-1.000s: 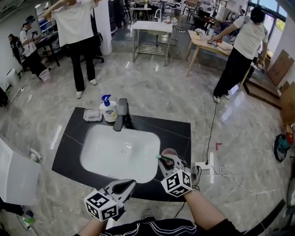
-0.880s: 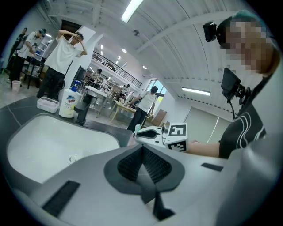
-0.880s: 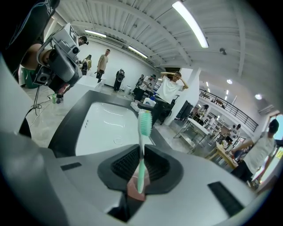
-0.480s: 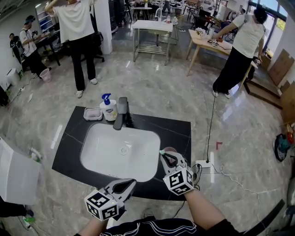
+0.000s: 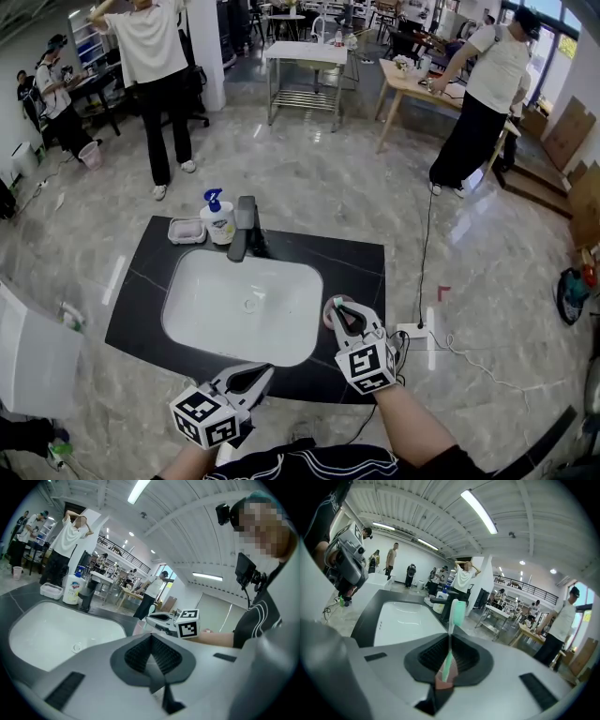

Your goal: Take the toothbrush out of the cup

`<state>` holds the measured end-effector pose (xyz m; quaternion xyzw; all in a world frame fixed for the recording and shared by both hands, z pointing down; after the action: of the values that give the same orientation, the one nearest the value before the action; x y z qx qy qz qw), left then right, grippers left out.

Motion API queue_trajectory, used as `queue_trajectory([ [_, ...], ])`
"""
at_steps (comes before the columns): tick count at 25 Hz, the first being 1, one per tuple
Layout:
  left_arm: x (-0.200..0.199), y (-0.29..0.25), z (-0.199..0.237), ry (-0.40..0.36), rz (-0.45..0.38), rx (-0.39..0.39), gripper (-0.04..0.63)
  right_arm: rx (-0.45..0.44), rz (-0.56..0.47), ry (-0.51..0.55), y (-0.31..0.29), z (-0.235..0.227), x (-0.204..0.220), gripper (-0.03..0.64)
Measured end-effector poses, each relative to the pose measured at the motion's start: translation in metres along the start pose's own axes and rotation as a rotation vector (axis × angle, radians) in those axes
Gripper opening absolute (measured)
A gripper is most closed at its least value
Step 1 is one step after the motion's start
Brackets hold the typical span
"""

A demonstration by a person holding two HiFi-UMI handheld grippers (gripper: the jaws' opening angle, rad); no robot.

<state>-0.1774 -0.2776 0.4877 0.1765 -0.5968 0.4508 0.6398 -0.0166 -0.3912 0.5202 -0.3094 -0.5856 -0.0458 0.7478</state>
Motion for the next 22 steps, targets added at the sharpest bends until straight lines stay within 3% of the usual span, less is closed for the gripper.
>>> queue_trajectory([
  [9,-0.007,0.003,-0.014,-0.021,-0.013,-0.012,0.003,0.03,-0.104,-0.047,0.024,-0.01,-0.022,0.029],
  [16,-0.014,0.011,-0.035,-0.058,-0.027,-0.019,0.003,0.059,-0.29,-0.044,0.067,-0.011,-0.057,0.029],
  [22,-0.02,0.018,-0.059,-0.075,-0.046,-0.014,0.003,-0.01,-0.4,-0.119,0.118,-0.003,-0.074,0.029],
])
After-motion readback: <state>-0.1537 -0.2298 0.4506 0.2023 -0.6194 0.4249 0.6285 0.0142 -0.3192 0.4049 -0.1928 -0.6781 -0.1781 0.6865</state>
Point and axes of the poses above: the fingertips, and each gripper's own axes: y backward along the fingers, z to its left, x out of its underside, the point moved 3 cm from there along y, backward along the fingers, and after that the axes turned 14 degrees about -y, right-handed, at the moved point
